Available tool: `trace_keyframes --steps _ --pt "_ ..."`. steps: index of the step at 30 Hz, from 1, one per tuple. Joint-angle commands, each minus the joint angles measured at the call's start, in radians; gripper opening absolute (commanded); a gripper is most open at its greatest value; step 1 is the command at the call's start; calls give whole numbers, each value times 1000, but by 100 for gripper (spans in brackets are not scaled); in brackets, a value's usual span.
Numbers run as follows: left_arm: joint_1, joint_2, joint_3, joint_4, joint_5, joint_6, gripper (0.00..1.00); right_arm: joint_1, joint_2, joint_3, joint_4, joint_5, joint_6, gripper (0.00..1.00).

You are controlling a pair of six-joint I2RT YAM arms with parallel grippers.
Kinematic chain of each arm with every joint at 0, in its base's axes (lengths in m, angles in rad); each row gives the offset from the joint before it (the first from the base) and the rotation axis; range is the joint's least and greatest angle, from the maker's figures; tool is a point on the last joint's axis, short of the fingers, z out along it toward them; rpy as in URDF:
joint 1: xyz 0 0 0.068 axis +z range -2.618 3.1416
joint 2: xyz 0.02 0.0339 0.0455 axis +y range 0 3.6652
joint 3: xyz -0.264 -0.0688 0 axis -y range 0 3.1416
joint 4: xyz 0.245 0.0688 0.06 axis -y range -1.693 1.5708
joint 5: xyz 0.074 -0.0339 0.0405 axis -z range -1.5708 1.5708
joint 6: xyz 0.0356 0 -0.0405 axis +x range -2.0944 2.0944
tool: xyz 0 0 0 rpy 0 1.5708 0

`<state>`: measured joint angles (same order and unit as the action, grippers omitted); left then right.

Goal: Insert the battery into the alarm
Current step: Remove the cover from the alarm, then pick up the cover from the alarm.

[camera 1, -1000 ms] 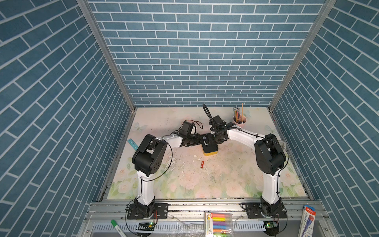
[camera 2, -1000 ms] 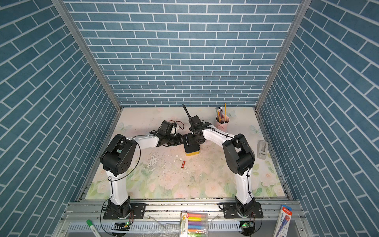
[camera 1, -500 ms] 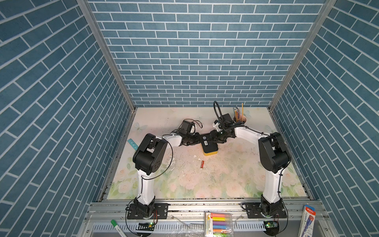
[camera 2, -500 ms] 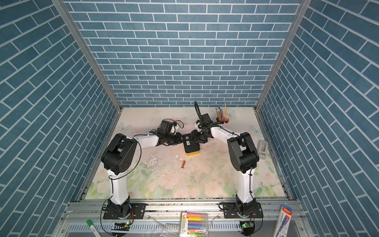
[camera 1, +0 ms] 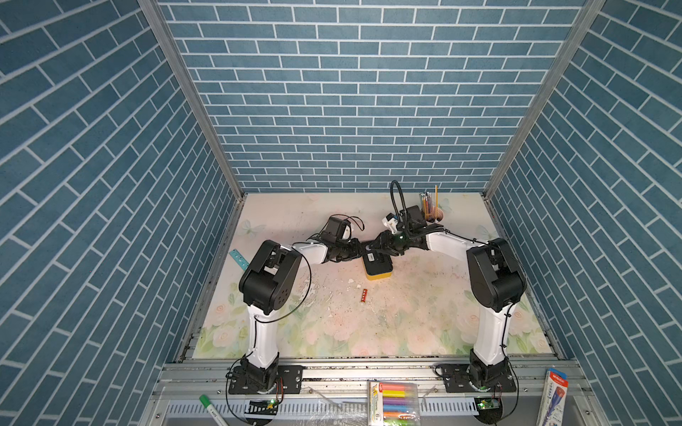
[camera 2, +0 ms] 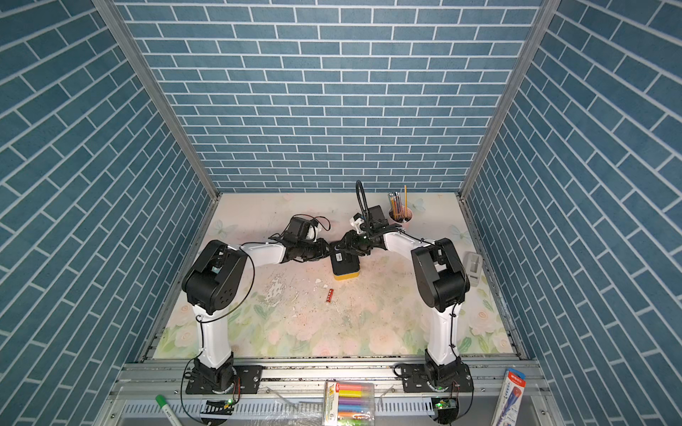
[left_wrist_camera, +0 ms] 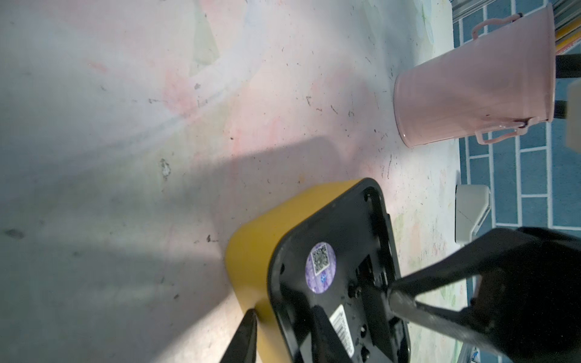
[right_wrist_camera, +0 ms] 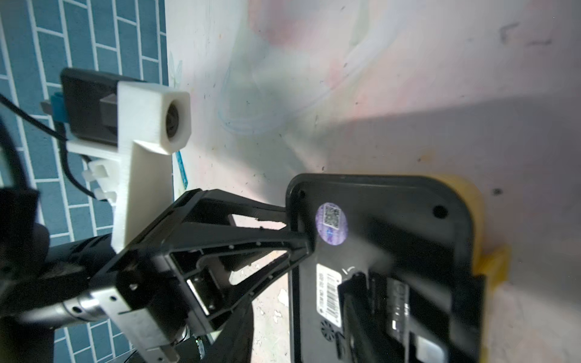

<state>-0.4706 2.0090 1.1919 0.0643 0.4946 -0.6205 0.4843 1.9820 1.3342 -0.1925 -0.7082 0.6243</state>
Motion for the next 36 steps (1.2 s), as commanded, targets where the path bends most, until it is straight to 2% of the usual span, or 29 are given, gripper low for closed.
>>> trace_keyframes --steps 1,8,15,20,28,36 --pt "-8 41 -38 -54 -25 11 31 10 -23 -23 4 -39 20 44" --pt "-9 32 -56 -46 -30 7 31 10 -31 -15 -81 42 -38 40" --pt "-8 7 -61 -25 -22 11 31 14 -98 -11 -31 23 -69 42" --pt "-9 -15 -62 -3 -13 13 32 17 -132 -2 -83 115 -122 41" --pt "-8 -39 -71 17 -12 13 35 39 -82 57 -237 332 -263 40" --pt "-8 -44 -69 17 -13 19 37 61 -16 105 -279 357 -296 37"
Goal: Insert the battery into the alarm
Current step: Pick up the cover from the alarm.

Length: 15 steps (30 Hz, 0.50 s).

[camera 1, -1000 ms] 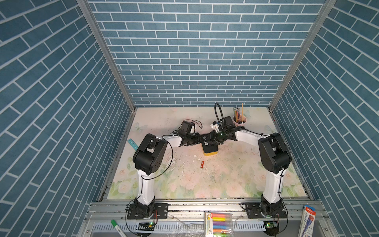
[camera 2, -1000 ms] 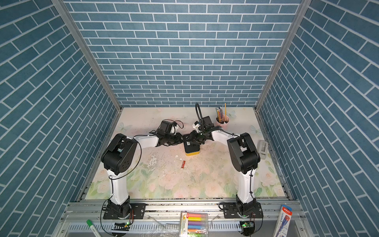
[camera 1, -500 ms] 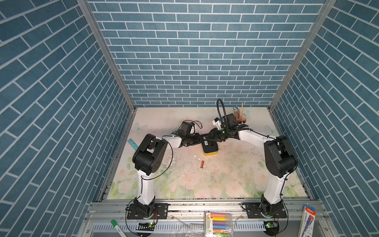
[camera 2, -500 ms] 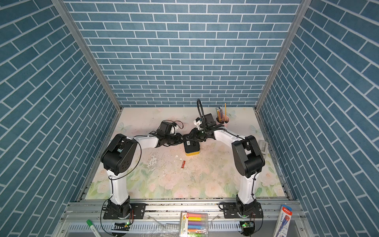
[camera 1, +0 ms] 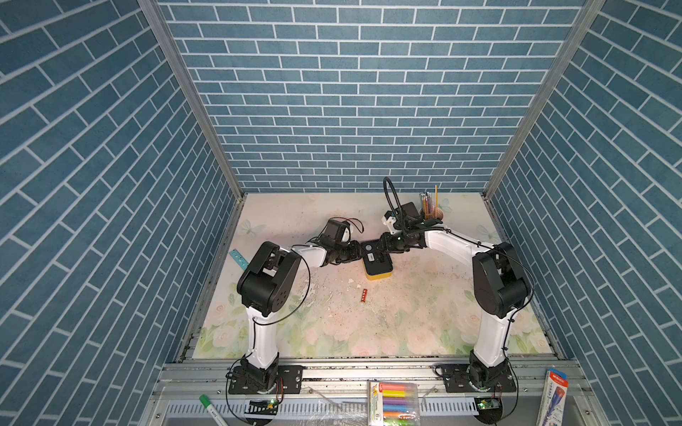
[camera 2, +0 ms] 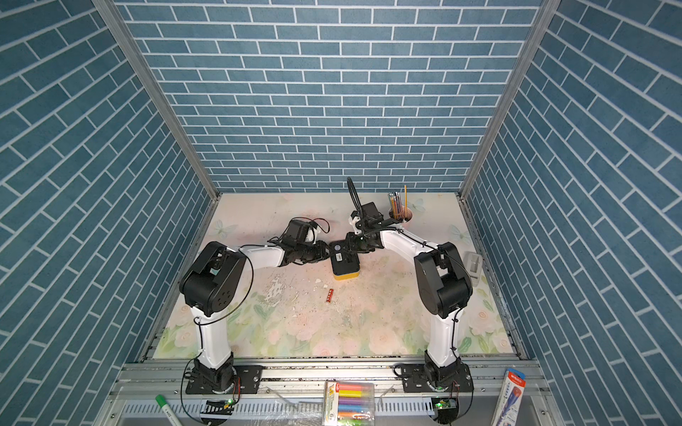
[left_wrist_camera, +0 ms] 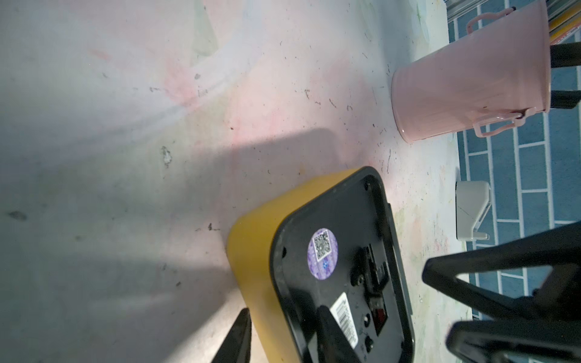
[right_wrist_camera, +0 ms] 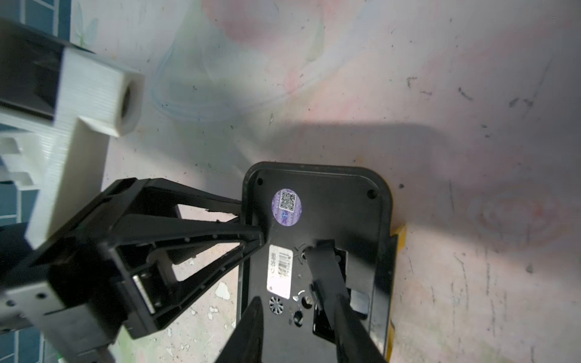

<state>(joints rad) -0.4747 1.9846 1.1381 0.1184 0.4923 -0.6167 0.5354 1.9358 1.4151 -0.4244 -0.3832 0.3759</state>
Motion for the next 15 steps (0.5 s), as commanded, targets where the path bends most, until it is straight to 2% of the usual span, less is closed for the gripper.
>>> trace_keyframes --steps 1,10,15 --pt "-4 -19 -16 -37 -10 15 37 13 37 26 -49 33 -49 36" --pt "-3 -10 -8 -45 -4 17 37 32 76 44 -63 43 -62 28" --pt "-2 -7 -4 -52 -4 22 37 43 93 51 -73 40 -67 21"
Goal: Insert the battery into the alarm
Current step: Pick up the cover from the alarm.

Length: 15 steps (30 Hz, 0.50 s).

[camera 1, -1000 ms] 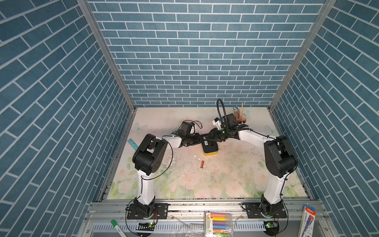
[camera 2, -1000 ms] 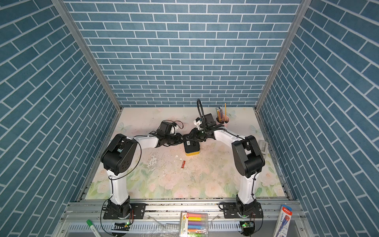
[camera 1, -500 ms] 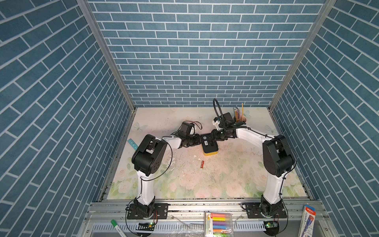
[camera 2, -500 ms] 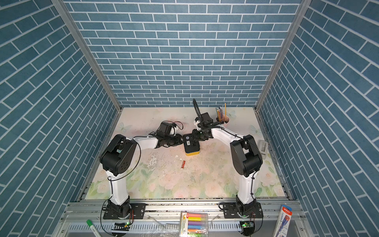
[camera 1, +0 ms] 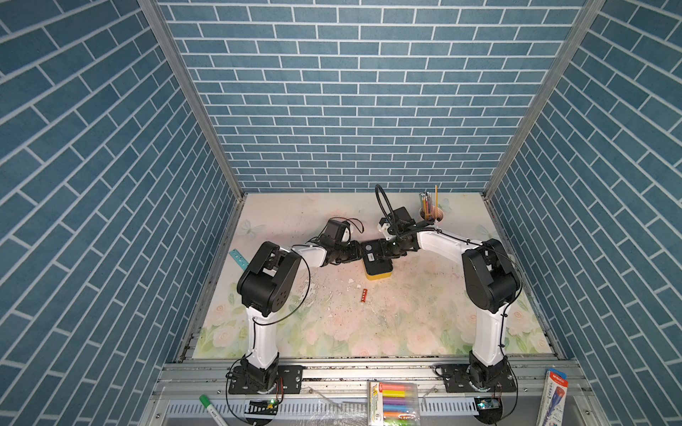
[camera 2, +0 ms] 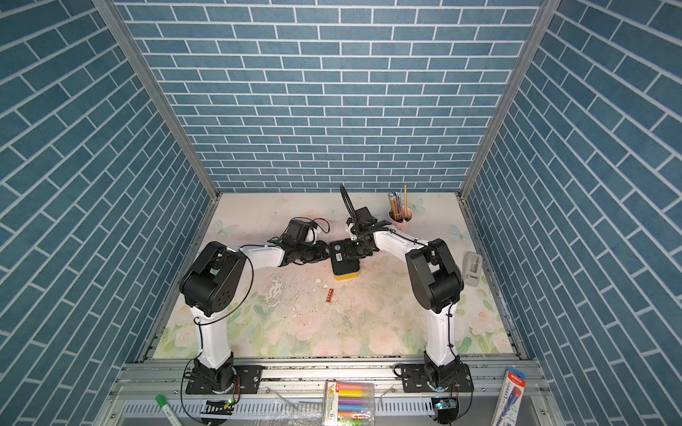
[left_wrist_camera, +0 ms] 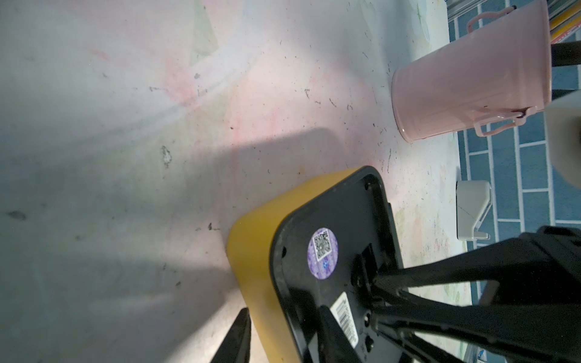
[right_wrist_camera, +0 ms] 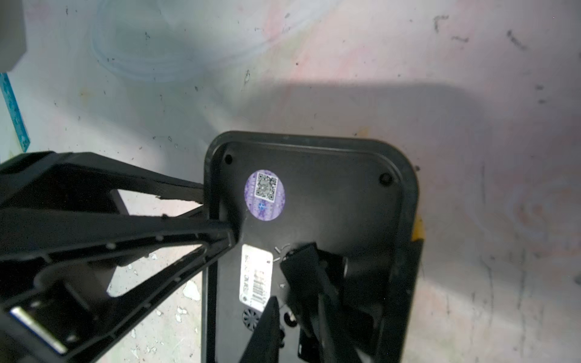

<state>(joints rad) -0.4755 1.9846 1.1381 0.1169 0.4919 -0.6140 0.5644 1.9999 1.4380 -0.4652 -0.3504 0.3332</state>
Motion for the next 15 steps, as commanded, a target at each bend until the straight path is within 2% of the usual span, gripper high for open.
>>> trace_keyframes --steps 1,15 --pt "-2 -7 -3 -52 -3 20 37 17 32 30 -37 9 -26 20" --pt "0 -9 -12 -54 -5 19 37 40 37 53 -43 -2 -53 2"
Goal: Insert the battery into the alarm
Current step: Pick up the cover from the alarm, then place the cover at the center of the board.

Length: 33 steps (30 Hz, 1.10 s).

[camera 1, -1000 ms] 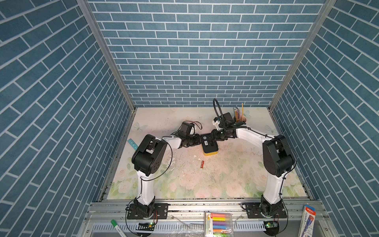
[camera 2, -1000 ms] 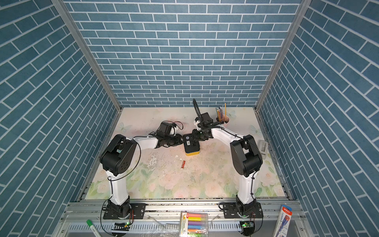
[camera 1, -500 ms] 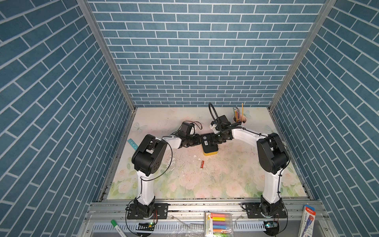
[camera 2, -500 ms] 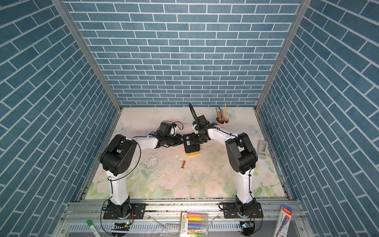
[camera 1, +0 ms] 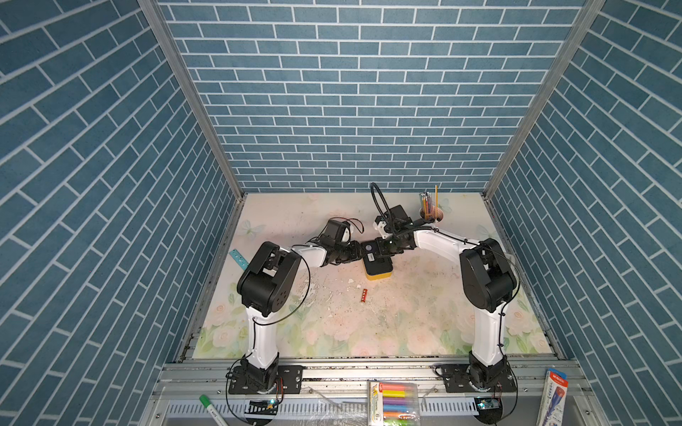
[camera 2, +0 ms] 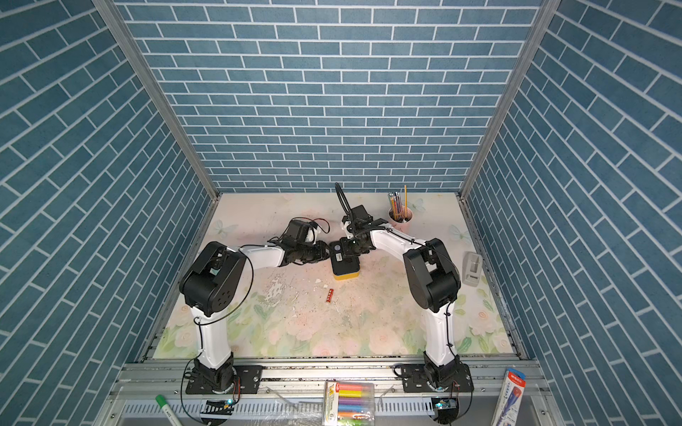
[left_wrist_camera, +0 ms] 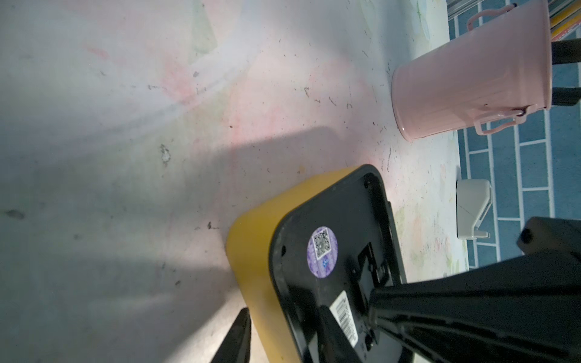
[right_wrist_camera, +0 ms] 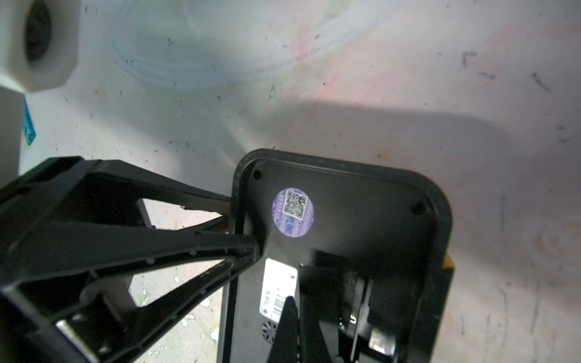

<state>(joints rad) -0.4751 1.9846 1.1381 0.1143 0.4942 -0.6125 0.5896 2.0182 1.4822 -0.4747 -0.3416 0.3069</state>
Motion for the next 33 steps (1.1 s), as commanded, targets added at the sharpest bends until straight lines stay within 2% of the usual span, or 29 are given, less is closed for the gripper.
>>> trace_keyframes --steps 1,24,33 --pt "1 -10 -13 -49 -8 18 37 15 15 9 -31 -13 -25 1" --pt "4 -53 -28 -20 0 23 37 10 -155 -35 -19 38 37 0" --pt "4 -58 -21 -12 20 27 38 -72 -266 -187 -36 97 82 0"
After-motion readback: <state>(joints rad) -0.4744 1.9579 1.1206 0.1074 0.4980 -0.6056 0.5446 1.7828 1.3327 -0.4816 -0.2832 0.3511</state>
